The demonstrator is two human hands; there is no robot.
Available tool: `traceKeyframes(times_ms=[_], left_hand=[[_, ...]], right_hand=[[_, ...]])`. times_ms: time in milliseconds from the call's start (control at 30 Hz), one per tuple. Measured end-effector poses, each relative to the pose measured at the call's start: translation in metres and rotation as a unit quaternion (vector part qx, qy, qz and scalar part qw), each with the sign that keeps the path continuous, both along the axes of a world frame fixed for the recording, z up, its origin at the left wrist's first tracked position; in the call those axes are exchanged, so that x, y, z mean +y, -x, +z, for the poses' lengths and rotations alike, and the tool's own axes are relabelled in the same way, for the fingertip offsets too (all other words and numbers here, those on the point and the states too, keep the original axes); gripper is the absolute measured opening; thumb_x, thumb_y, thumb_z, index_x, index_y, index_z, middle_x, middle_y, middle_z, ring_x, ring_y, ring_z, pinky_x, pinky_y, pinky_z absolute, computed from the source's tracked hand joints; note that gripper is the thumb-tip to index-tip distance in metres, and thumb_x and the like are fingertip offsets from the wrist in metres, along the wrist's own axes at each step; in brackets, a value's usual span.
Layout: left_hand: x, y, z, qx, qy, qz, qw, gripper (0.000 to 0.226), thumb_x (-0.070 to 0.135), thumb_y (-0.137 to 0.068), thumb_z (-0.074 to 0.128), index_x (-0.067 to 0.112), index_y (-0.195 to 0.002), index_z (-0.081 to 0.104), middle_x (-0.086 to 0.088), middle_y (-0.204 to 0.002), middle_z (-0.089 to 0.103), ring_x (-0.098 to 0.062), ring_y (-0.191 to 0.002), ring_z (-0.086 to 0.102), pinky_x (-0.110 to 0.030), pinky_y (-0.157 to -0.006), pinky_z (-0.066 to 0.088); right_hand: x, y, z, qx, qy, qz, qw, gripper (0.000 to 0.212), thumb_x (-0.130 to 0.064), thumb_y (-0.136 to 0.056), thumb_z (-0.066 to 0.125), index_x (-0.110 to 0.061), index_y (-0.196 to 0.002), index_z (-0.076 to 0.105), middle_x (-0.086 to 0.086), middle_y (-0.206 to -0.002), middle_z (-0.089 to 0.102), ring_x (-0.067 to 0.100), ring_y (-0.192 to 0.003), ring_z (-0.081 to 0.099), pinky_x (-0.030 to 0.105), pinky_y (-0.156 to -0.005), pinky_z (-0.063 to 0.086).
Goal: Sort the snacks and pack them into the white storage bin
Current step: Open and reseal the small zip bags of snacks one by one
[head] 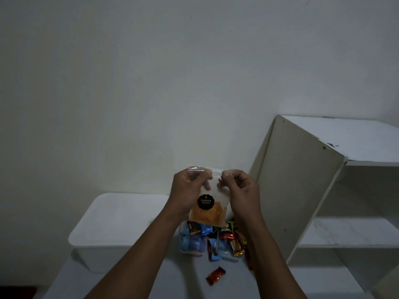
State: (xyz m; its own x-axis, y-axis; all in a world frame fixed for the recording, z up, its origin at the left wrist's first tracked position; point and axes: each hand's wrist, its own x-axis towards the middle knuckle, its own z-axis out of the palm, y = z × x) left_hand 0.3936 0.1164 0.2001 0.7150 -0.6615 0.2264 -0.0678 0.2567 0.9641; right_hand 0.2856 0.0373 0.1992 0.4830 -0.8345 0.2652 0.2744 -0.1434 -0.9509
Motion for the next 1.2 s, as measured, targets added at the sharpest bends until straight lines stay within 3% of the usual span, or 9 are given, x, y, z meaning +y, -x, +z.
traceKeyframes(times_ms=[100, 200, 333, 433, 633, 933, 1100, 1200], left_hand=[[-0.001, 0.001, -0.001, 0.024, 0.004, -0.017, 1.000, 0.020, 0.019, -0.089, 0.069, 0.020, -0.069, 0.074, -0.006, -0.071, 0.069, -0.020, -0.068, 0.060, -0.037, -0.069, 0.046], [-0.001, -0.001, -0.002, 0.028, 0.012, -0.016, 0.999, 0.018, 0.018, -0.087, 0.070, 0.021, -0.070, 0.076, -0.015, -0.077, 0.071, -0.023, -0.070, 0.061, -0.040, -0.072, 0.048], [0.002, -0.007, -0.006, -0.016, 0.011, -0.029, 0.999, 0.016, 0.019, -0.090, 0.067, 0.012, -0.078, 0.076, -0.012, -0.069, 0.067, -0.023, -0.068, 0.060, -0.041, -0.070, 0.049], [0.002, -0.011, -0.006, -0.023, 0.011, -0.039, 0.999, 0.014, 0.020, -0.090, 0.067, 0.012, -0.083, 0.076, -0.011, -0.068, 0.068, -0.023, -0.067, 0.062, -0.042, -0.071, 0.051], [0.004, -0.015, -0.010, 0.097, 0.065, -0.025, 0.993, 0.009, 0.013, -0.085, 0.070, 0.006, -0.082, 0.073, -0.010, -0.070, 0.068, -0.023, -0.069, 0.065, -0.041, -0.077, 0.054], [0.003, -0.017, -0.010, 0.103, 0.092, -0.020, 0.990, 0.018, 0.004, -0.092, 0.057, 0.009, -0.076, 0.063, -0.009, -0.072, 0.060, -0.022, -0.065, 0.059, -0.037, -0.067, 0.050], [0.004, -0.011, -0.013, 0.090, 0.088, -0.036, 0.991, 0.016, 0.009, -0.094, 0.058, 0.010, -0.080, 0.066, -0.008, -0.075, 0.063, -0.021, -0.069, 0.062, -0.040, -0.072, 0.054], [0.005, -0.009, -0.012, 0.133, 0.117, -0.019, 0.984, 0.012, 0.012, -0.092, 0.062, 0.005, -0.084, 0.068, -0.009, -0.075, 0.065, -0.021, -0.067, 0.064, -0.036, -0.071, 0.058]], right_hand=[[-0.001, -0.001, -0.003, -0.001, 0.006, -0.010, 1.000, 0.012, -0.016, -0.095, 0.063, -0.008, -0.088, 0.068, -0.002, -0.078, 0.071, 0.012, -0.075, 0.068, 0.037, -0.083, 0.059], [0.001, -0.003, -0.004, 0.011, 0.011, 0.000, 1.000, 0.013, -0.018, -0.094, 0.063, -0.010, -0.087, 0.070, 0.001, -0.078, 0.072, 0.016, -0.076, 0.068, 0.040, -0.082, 0.059], [0.005, -0.007, -0.004, 0.048, 0.043, 0.023, 0.998, 0.016, -0.022, -0.093, 0.066, -0.010, -0.086, 0.073, 0.011, -0.079, 0.073, 0.021, -0.073, 0.066, 0.045, -0.077, 0.057], [0.008, -0.013, -0.005, 0.032, 0.035, 0.017, 0.999, 0.015, -0.022, -0.094, 0.065, -0.009, -0.088, 0.072, 0.008, -0.077, 0.071, 0.017, -0.071, 0.063, 0.040, -0.072, 0.055], [0.007, -0.021, -0.007, 0.006, 0.013, -0.037, 0.999, 0.014, -0.021, -0.093, 0.065, -0.008, -0.087, 0.070, 0.000, -0.072, 0.068, 0.013, -0.070, 0.063, 0.040, -0.077, 0.057], [0.008, -0.023, -0.005, 0.041, -0.002, 0.006, 0.999, 0.015, -0.024, -0.089, 0.070, -0.009, -0.090, 0.073, 0.000, -0.073, 0.070, 0.013, -0.070, 0.064, 0.035, -0.073, 0.055], [0.006, -0.020, -0.004, 0.025, 0.008, -0.021, 0.999, 0.008, -0.020, -0.088, 0.071, -0.015, -0.083, 0.074, 0.002, -0.073, 0.071, 0.015, -0.072, 0.063, 0.038, -0.075, 0.055], [0.005, -0.017, -0.003, 0.031, 0.006, -0.021, 0.999, 0.011, -0.023, -0.088, 0.071, -0.014, -0.085, 0.075, 0.000, -0.072, 0.070, 0.013, -0.070, 0.063, 0.039, -0.076, 0.056]])
